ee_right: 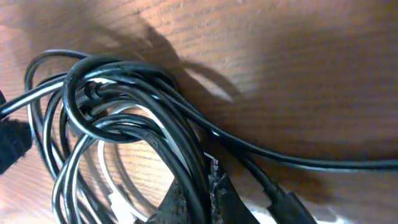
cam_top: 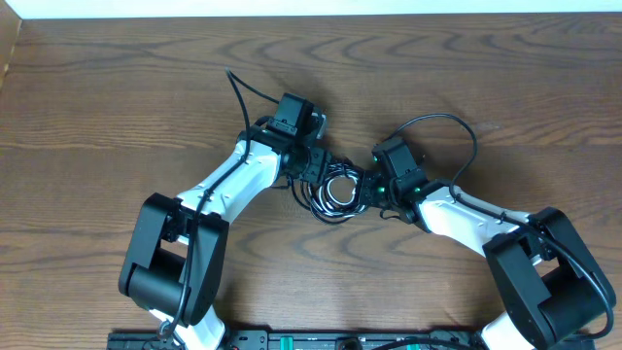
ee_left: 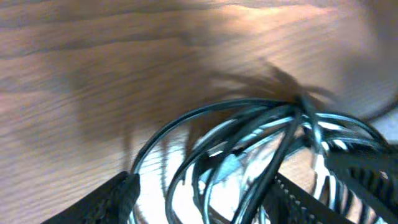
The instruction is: Untangle cables
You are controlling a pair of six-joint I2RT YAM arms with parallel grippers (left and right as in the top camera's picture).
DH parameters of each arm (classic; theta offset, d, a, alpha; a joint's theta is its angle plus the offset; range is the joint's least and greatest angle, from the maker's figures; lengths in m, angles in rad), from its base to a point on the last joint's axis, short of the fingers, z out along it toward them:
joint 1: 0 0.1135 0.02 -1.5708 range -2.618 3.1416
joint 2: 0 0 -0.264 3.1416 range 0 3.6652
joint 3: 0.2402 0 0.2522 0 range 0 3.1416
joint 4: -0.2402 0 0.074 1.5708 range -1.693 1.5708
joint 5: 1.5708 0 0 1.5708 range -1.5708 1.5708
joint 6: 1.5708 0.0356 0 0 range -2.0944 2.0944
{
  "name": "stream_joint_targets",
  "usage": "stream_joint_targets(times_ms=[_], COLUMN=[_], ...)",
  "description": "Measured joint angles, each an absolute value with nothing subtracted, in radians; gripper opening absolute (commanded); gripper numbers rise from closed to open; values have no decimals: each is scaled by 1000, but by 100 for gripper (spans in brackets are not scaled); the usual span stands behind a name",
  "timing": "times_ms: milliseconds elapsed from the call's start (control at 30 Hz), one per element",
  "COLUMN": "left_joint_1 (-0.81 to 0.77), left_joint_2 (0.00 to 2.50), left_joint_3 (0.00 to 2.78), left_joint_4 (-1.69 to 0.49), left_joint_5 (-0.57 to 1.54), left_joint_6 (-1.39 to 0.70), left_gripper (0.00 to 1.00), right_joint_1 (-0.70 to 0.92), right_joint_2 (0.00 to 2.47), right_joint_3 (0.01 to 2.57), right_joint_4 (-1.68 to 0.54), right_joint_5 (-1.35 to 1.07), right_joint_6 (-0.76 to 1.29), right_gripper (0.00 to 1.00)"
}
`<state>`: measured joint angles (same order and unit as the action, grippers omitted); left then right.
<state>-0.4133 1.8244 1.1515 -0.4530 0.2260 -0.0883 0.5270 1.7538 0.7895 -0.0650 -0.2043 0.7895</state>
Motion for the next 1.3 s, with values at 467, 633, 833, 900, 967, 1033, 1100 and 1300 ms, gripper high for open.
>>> stream_joint_targets(times_ms=[467,633,833,900,967,1033,1100,1300], left_joint_1=[-412,-386,-341,-334,-335,-335,-335,-335], left_joint_2=[1824,1824,1824,1824,1824,1824,1824,1788], left_joint_3=[1151,1151,1151,1151,1151,1151,1151,1151], left_joint_4=[-469,-467,-481,-486,-489,-490,-490,-527], left_joint_5=[173,170,157,154,159,178,208,272], left_joint_6=[-130,-131,-132,-136,-135,-134,-135,-134], left_gripper=[66,67,74,75,76,76,76,76], right_joint_1=[656,646,616,607,597,586,578,574], right_joint_2=[1766,1728,1613,1604,1603,1604,1604,1612], right_joint_3=[788,782,775,775,775,775,775,775], right_joint_4=[-74,-119,-150,-164,-191,-215,-218,-235], right_joint_5=[-385,-462,-477,-469,-434,-376,-310,-102], right_joint_6=[948,920,817,794,772,757,749,763], right_gripper=[16,65,87,89,90,90,90,92])
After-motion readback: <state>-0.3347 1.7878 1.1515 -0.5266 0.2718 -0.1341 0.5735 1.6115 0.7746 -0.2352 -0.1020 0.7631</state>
